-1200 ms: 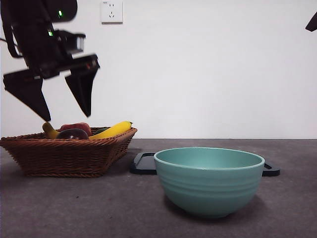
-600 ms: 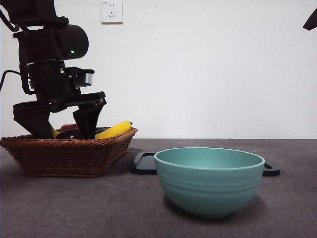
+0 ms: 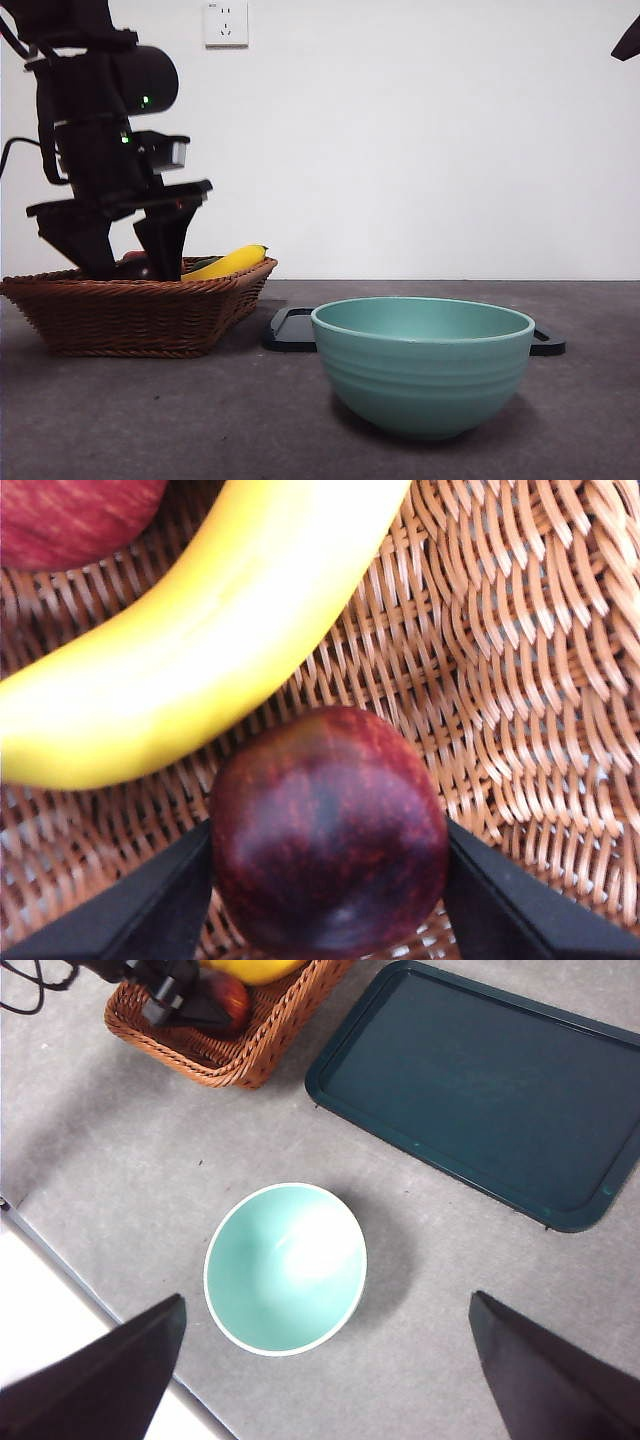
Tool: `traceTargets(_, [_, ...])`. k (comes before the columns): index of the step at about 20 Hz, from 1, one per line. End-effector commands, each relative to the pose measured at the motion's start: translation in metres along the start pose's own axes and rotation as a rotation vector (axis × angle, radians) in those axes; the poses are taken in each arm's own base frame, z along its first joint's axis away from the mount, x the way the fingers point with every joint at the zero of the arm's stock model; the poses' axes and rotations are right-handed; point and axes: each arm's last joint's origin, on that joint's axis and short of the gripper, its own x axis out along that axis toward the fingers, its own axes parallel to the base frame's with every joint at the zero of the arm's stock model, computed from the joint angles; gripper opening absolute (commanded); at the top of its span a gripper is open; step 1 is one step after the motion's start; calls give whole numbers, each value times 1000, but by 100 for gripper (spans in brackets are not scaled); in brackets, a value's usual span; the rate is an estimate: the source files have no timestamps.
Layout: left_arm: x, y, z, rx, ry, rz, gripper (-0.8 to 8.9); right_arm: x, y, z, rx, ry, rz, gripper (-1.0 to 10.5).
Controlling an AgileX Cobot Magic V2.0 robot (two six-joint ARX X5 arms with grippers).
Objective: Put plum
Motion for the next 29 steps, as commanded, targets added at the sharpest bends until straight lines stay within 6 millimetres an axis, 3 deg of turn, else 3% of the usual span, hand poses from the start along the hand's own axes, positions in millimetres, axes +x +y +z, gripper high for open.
traceTargets(1, [-32, -8, 7, 21, -106, -10, 274, -2, 2, 5, -5, -17, 6, 457])
traceTargets(7, [-112, -43, -10, 127, -276, -172, 274, -2, 2, 5, -5, -17, 2, 457])
traceTargets(9, [-127, -63, -20, 196, -293, -244, 274, -2, 2, 5, -4, -17, -1, 457])
traceTargets(12, [-134, -99, -32, 321, -294, -331, 274, -2, 2, 5, 6, -17, -2, 457])
traceTargets(17, [-120, -150, -47, 509, -230, -407, 274, -2, -1, 4, 54, -6, -89, 457])
traceTargets(20, [-101, -174, -53, 586, -178, -427, 274, -2, -1, 2, 70, 6, -108, 457])
traceTargets(29, [-22, -214, -66, 744, -16, -349, 274, -2, -1, 0, 86, 25, -107, 457])
